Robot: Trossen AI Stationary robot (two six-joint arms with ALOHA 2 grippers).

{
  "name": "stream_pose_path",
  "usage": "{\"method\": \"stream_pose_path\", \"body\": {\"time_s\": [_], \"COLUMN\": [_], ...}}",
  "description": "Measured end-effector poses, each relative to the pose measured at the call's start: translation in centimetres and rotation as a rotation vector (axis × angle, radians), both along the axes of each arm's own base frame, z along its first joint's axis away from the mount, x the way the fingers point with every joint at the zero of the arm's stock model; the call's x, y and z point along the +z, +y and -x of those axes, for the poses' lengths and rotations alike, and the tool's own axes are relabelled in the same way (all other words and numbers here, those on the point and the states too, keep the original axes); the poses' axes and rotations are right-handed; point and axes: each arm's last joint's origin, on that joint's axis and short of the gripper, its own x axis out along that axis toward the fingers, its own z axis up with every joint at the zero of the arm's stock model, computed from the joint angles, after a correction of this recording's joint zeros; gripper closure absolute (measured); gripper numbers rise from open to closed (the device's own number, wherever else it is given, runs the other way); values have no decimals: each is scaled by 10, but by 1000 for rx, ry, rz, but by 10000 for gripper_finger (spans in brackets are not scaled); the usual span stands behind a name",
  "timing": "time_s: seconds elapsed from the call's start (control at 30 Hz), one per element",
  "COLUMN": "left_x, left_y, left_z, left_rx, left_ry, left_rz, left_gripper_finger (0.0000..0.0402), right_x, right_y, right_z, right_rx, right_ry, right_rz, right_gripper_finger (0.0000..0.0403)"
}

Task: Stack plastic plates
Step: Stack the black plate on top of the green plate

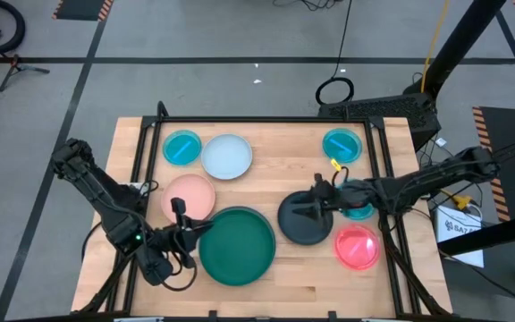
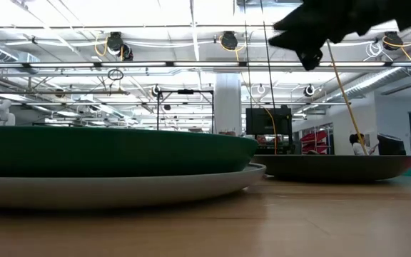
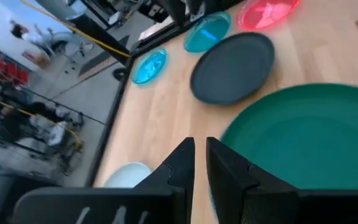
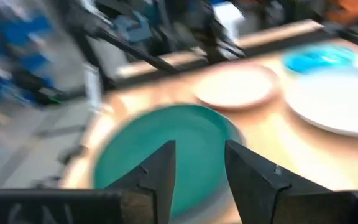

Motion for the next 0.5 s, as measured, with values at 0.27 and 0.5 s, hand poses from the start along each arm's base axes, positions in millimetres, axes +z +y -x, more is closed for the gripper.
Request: {"method": "stream_pose_path", "body": {"time_s": [0.27, 0.5], "left_x": [-3, 0], "left_y": [22, 50], "left_z": [-3, 12], "left_rx": [130, 310], "left_ry": [15, -22], "left_rz": [-157, -231], "left_gripper_finger": [353, 353], "right_x": [21, 19], "right_y": [-17, -27], "right_z": [-9, -8], "right_rx": [-56, -93], "right_ry": [285, 333], "right_rz": [112, 117], "right_gripper_finger": [273, 273]}}
